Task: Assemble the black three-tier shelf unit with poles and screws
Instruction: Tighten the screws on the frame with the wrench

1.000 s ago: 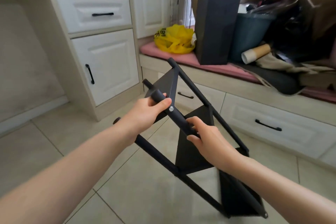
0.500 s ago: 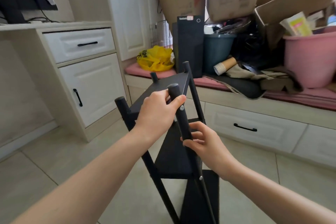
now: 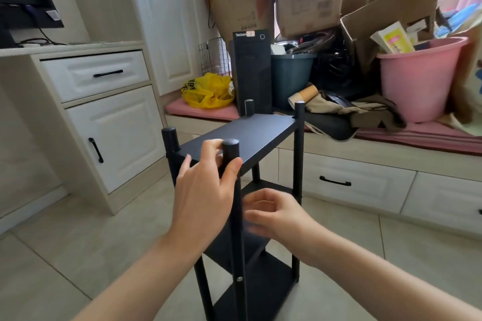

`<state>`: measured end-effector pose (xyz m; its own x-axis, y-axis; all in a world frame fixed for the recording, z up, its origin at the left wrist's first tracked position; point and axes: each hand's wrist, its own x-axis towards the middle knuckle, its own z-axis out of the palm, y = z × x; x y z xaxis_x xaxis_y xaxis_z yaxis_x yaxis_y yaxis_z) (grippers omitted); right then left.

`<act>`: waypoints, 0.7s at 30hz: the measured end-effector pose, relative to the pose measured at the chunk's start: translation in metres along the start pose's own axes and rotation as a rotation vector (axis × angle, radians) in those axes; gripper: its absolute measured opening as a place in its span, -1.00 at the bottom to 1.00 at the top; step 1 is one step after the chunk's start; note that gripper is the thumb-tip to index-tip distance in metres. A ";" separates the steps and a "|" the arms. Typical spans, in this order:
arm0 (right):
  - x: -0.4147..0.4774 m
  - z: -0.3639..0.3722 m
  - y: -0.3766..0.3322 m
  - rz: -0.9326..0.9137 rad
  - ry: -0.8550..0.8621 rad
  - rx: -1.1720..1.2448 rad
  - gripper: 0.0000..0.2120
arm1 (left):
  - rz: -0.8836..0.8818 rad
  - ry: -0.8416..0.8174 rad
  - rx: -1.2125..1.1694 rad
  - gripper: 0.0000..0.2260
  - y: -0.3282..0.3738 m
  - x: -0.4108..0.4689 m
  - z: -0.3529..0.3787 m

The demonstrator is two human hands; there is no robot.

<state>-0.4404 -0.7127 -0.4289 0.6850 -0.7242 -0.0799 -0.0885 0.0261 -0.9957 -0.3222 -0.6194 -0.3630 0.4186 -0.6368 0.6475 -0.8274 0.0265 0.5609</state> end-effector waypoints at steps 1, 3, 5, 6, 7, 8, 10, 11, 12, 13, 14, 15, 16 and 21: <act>0.003 -0.004 -0.001 0.005 0.024 0.004 -0.83 | -0.002 0.012 -0.002 -0.80 -0.004 -0.002 0.000; 0.011 -0.017 -0.005 -0.018 0.129 -0.059 -0.84 | -0.023 0.027 -0.027 -0.81 -0.010 -0.004 -0.003; 0.020 -0.036 -0.006 -0.026 0.260 -0.086 -0.86 | -0.053 0.036 -0.067 -0.82 -0.014 -0.004 -0.006; 0.024 -0.046 -0.006 -0.016 0.323 -0.062 -0.87 | -0.065 0.038 -0.084 -0.82 -0.017 -0.005 -0.007; 0.029 -0.056 -0.005 -0.004 0.379 -0.040 -0.88 | -0.071 0.039 -0.096 -0.84 -0.020 -0.006 -0.008; 0.033 -0.066 -0.003 0.007 0.426 -0.034 -0.88 | -0.074 0.035 -0.110 -0.87 -0.022 -0.007 -0.008; 0.040 -0.080 0.006 0.031 0.489 -0.063 -0.84 | -0.079 0.016 -0.152 -0.85 -0.027 -0.010 -0.010; 0.044 -0.084 0.009 0.041 0.512 -0.091 -0.79 | -0.074 0.006 -0.173 -0.85 -0.029 -0.012 -0.011; 0.047 -0.087 0.012 0.045 0.532 -0.128 -0.74 | -0.062 -0.002 -0.188 -0.85 -0.032 -0.014 -0.012; 0.050 -0.089 0.014 0.044 0.549 -0.158 -0.68 | -0.045 -0.010 -0.193 -0.87 -0.036 -0.016 -0.013; 0.053 -0.089 0.014 0.042 0.564 -0.173 -0.62 | -0.027 -0.018 -0.197 -0.87 -0.039 -0.018 -0.015; 0.056 -0.090 0.014 0.043 0.576 -0.170 -0.57 | -0.011 -0.028 -0.210 -0.86 -0.042 -0.020 -0.017; 0.058 -0.089 0.015 0.047 0.584 -0.161 -0.53 | 0.003 -0.038 -0.225 -0.83 -0.044 -0.022 -0.019; 0.069 -0.081 0.019 0.035 0.602 -0.154 -0.46 | 0.016 -0.029 -0.213 -0.67 -0.057 -0.024 -0.026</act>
<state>-0.4536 -0.8175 -0.4498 0.1555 -0.9874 -0.0277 -0.2381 -0.0102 -0.9712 -0.2755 -0.5852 -0.3969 0.3927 -0.6568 0.6437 -0.7346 0.1972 0.6493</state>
